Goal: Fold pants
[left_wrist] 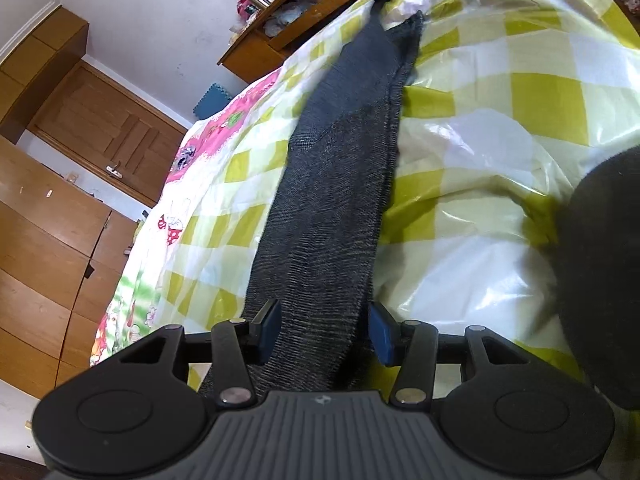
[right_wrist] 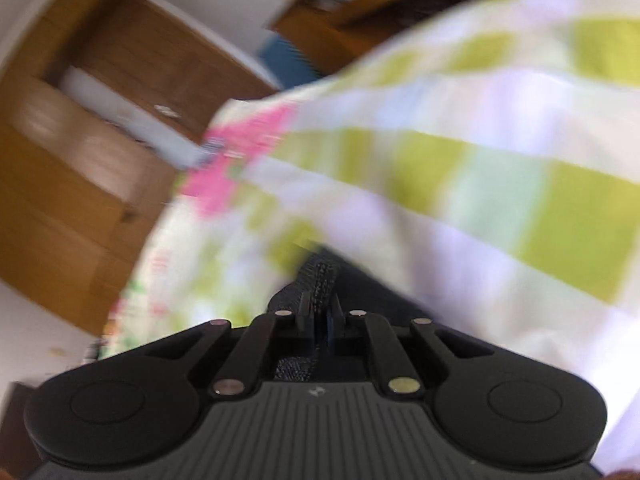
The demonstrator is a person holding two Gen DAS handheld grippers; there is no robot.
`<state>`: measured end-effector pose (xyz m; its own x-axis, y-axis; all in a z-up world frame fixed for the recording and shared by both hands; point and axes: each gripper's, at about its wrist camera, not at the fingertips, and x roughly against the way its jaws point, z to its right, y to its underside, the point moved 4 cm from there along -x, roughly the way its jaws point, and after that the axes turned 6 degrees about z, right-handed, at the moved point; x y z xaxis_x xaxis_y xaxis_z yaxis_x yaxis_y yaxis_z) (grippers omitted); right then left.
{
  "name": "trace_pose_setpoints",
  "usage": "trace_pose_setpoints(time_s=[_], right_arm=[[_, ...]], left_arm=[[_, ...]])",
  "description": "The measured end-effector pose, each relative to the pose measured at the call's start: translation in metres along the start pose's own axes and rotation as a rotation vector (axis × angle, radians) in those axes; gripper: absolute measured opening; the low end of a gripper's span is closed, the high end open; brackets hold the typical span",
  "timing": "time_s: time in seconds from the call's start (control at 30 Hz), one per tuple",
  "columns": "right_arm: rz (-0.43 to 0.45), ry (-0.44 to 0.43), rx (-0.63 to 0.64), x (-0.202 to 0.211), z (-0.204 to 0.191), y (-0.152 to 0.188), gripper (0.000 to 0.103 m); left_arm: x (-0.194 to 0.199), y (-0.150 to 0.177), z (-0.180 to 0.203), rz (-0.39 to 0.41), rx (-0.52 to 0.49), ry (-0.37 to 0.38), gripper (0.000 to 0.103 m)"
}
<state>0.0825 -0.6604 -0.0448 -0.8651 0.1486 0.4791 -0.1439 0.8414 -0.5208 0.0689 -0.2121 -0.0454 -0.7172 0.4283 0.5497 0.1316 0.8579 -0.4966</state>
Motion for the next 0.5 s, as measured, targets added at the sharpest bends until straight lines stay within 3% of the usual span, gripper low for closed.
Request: trace_pose_setpoints(time_s=[0.1, 0.37, 0.5], right_arm=[[-0.005, 0.013, -0.047, -0.001, 0.014, 0.005, 0.007], [0.045, -0.045, -0.082, 0.015, 0.000, -0.006, 0.007], [-0.030, 0.079, -0.031, -0.002, 0.009, -0.001, 0.011]], left_arm=[[0.002, 0.002, 0.001, -0.004, -0.002, 0.006, 0.061], [0.001, 0.001, -0.004, -0.001, -0.004, -0.007, 0.061], [0.000, 0.000, -0.003, 0.002, -0.005, -0.007, 0.061]])
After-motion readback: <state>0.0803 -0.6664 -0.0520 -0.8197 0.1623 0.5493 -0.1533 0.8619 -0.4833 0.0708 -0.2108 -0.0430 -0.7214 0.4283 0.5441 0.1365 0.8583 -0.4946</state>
